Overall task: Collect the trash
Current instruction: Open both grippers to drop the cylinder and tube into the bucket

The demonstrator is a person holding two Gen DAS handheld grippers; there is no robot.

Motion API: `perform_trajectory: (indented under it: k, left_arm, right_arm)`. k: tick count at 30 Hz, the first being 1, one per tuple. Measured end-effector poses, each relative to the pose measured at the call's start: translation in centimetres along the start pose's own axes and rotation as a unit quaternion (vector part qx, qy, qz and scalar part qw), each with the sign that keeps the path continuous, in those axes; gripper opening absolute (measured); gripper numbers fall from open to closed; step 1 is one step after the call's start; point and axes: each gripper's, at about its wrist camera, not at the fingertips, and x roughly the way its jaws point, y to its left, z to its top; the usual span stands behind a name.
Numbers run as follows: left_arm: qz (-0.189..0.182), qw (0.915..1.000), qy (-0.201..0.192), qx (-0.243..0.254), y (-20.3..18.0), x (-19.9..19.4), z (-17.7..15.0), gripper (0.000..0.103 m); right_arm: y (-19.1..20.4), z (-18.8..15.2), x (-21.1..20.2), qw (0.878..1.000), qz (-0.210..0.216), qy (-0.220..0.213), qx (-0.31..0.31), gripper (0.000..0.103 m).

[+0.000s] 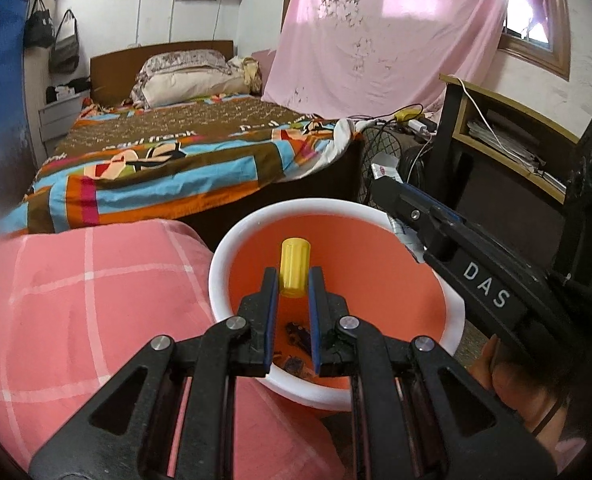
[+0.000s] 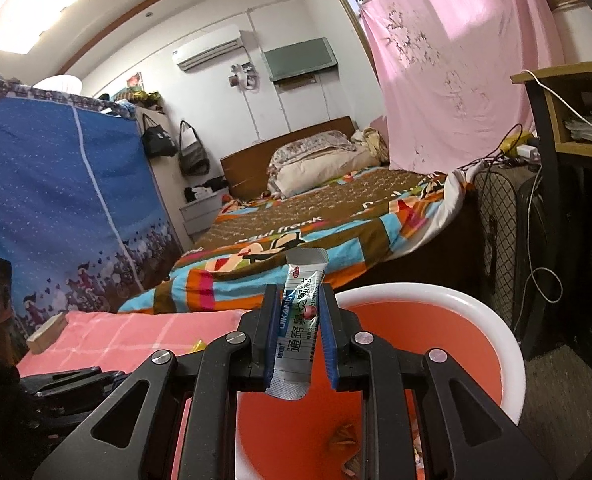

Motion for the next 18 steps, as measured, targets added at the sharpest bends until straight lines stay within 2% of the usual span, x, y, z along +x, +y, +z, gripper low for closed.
perform_trajectory:
  k: [9, 13, 18]
  left_arm:
    - [-0.008, 0.9995, 0.027, -0.016, 0.4, 1.2, 0.6, 0.018]
    - [-0.007, 0.9993, 0.032, -0.017, 0.4, 1.3, 0.8, 0.019]
    - [-0.003, 0.9993, 0.032, -0.019, 0.7, 1.0, 0.9, 0.02]
  right_arm:
    - [-0.8, -0.1, 0.3, 1.0, -0.01, 0.013, 0.014, 0.021]
    - [-1.0, -0.1, 0.2, 1.0, -0.012, 0.013, 0.017, 0.026]
    - [-1.1, 0.0, 0.2, 1.0, -0.013, 0.013, 0.018, 0.027]
